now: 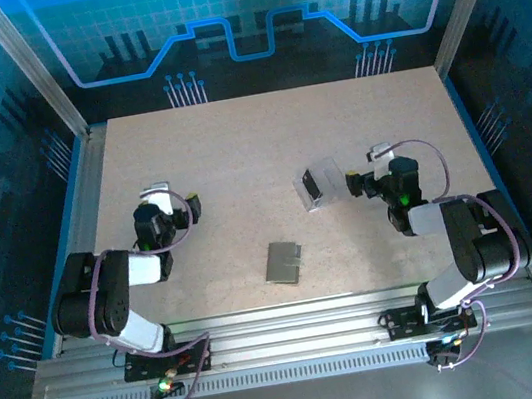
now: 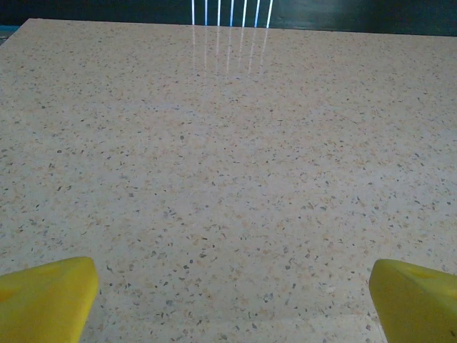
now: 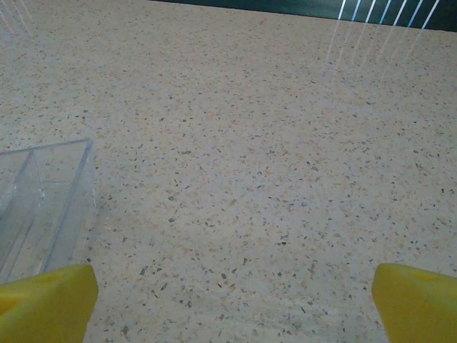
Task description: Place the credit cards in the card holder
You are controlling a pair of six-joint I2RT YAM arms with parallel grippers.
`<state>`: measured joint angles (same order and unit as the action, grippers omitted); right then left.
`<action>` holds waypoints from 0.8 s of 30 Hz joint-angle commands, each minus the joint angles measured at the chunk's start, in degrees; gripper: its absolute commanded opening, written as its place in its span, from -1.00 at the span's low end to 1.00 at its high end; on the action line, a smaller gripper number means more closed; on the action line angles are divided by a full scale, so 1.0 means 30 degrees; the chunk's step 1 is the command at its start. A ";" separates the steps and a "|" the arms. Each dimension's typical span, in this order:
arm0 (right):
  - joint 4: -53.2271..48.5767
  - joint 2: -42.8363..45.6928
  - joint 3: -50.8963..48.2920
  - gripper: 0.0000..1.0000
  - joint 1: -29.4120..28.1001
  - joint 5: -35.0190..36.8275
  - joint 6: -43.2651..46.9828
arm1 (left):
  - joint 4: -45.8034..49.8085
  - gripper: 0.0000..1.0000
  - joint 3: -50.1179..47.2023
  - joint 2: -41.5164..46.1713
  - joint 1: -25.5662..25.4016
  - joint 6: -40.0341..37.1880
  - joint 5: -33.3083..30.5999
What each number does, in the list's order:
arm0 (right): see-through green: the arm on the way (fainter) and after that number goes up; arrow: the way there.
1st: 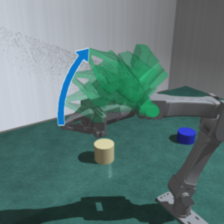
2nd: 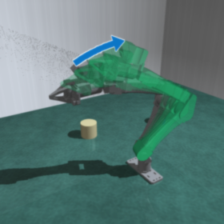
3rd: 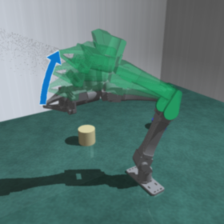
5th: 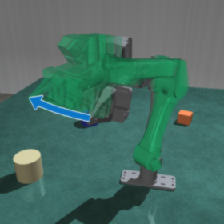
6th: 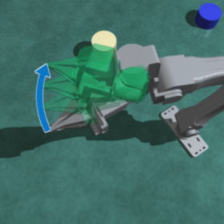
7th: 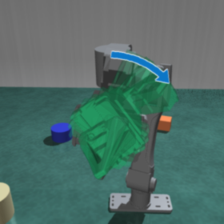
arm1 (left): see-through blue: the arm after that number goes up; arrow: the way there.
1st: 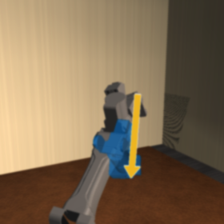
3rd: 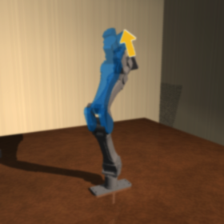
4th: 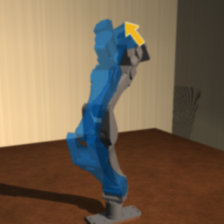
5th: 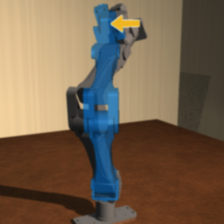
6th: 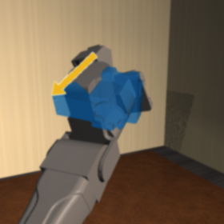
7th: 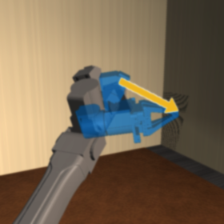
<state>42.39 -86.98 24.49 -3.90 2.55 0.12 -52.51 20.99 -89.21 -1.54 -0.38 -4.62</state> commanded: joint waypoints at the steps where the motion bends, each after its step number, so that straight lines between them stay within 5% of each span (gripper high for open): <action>1: -0.0157 0.0312 0.0306 1.00 0.0070 0.0098 0.0282 | -0.0009 0.98 0.0330 0.0176 0.0221 -0.0252 0.0150; 12: -0.0200 0.0306 0.0333 0.99 0.0182 -0.0092 0.0216 | 0.0094 0.98 0.0392 0.0172 0.0293 -0.0140 0.0318; 16: -0.0192 0.0282 0.0333 0.99 0.0288 -0.0320 0.0173 | -0.1575 0.98 -0.0489 0.0205 0.0426 0.1042 -0.2612; 24: -0.0227 0.0282 0.0333 1.00 0.0303 -0.0358 0.0165 | -0.2580 0.98 -0.1078 0.0205 0.0426 0.1182 -0.3053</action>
<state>42.41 -86.98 24.49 -3.90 2.48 0.10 -57.04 18.26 -89.21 -0.84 1.69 -11.94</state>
